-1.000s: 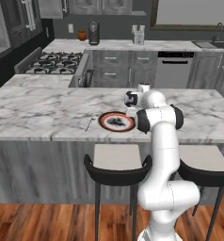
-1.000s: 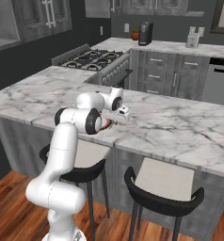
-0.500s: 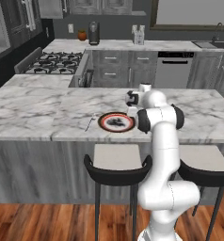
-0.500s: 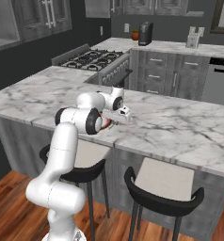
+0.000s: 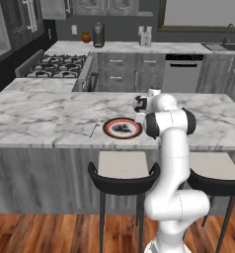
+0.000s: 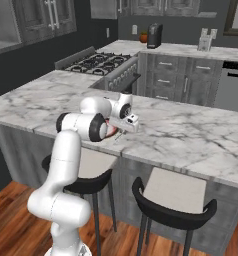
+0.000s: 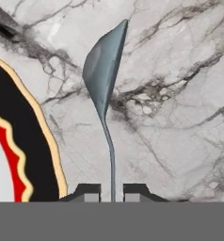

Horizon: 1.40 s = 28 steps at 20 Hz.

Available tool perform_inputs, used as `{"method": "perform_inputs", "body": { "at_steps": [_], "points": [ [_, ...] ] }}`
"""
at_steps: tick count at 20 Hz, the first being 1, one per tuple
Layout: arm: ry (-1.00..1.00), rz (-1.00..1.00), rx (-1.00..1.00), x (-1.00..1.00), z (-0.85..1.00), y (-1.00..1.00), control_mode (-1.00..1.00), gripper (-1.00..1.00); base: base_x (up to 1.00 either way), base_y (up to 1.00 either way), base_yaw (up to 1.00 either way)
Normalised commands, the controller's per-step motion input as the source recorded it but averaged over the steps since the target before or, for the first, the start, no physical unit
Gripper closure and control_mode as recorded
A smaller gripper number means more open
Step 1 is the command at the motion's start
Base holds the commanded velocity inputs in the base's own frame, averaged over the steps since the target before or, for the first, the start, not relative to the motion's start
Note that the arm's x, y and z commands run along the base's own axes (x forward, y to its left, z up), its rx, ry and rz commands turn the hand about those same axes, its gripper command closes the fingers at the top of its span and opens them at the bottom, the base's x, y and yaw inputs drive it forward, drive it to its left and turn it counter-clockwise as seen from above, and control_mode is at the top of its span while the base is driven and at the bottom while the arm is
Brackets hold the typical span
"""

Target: Take the fork and place it on the left side of the plate. Then take the spoon and place it on the right side of the plate. Make sure they're directly next to the plate.

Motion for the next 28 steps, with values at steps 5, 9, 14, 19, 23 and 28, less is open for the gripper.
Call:
{"method": "perform_inputs", "body": {
  "at_steps": [5,9,14,19,23,28],
  "points": [
    [-0.01,-0.01,0.00,0.00,0.00,0.00,-1.00,-1.00,0.00,0.00,0.00],
    [-0.06,-0.02,0.00,0.00,0.18,0.00,-1.00,-1.00,0.00,0.00,0.00],
    [-0.10,-0.04,0.00,0.00,0.76,0.00,-1.00,-1.00,0.00,0.00,0.00],
    [-0.06,-0.03,0.00,-0.47,0.84,0.00,-1.00,-1.00,0.00,0.00,0.00],
    [-0.09,0.00,0.00,-1.00,0.34,0.00,-1.00,-1.00,0.00,0.00,0.00],
    [-0.06,0.00,0.00,-1.00,0.07,0.00,-1.00,-1.00,0.00,0.00,0.00]
  ]
}}
